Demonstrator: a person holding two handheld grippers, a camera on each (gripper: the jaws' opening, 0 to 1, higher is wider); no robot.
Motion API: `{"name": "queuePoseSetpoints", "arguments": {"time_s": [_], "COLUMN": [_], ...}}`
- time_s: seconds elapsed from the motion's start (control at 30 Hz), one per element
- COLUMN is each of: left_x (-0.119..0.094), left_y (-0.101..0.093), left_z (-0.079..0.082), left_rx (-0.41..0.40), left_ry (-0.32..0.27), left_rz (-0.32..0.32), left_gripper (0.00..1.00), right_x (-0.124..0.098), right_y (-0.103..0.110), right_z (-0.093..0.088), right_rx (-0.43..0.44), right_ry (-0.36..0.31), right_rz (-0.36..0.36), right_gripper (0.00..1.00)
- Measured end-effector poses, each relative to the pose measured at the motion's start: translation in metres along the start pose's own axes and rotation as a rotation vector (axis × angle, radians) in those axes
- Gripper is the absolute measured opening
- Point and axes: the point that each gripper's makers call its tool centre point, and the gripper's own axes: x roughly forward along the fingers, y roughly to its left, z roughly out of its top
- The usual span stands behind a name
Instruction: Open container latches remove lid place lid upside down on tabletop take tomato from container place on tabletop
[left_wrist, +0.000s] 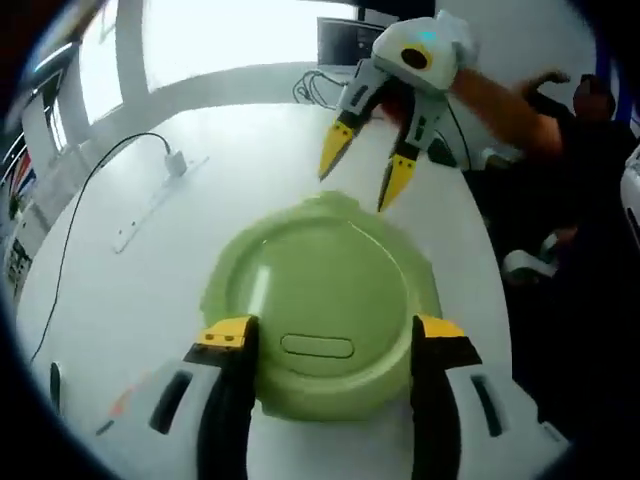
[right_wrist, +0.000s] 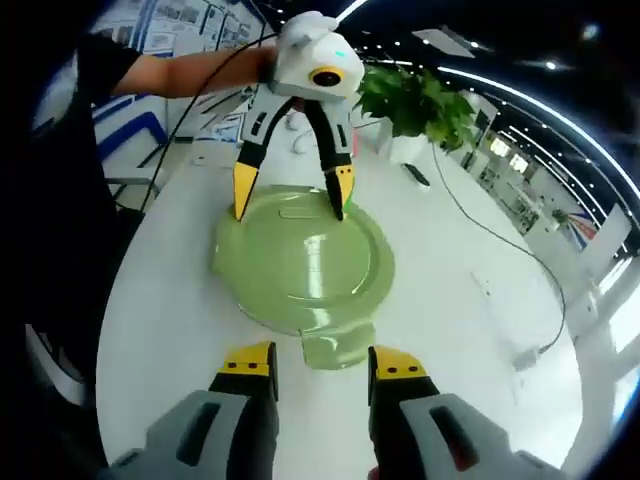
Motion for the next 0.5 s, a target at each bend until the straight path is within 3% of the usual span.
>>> {"name": "queuePoseSetpoints", "arguments": {"time_s": [0.13, 0.27, 0.33, 0.4, 0.5], "left_x": [-0.004, -0.011, -0.013, -0.014, -0.014], "left_y": [0.0, -0.004, -0.01, -0.015, -0.016], "left_z": [-0.003, -0.008, -0.009, -0.01, -0.011], "left_rx": [-0.003, -0.022, -0.036, -0.042, -0.027], "left_ry": [-0.037, -0.06, -0.085, -0.096, -0.099], "left_rz": [0.015, 0.024, 0.014, 0.006, 0.02], "left_gripper": [0.54, 0.54, 0.58, 0.6, 0.59], "right_x": [0.017, 0.027, 0.026, 0.025, 0.026], "right_y": [-0.006, -0.009, -0.007, -0.005, -0.006], "right_z": [-0.003, 0.005, 0.002, -0.002, -0.002], "right_rx": [-0.046, -0.075, -0.097, -0.064, -0.056], "right_ry": [0.076, 0.085, 0.118, 0.155, 0.156], "right_rz": [0.068, 0.129, 0.165, 0.19, 0.185], "right_gripper": [0.42, 0.42, 0.39, 0.33, 0.32]}}
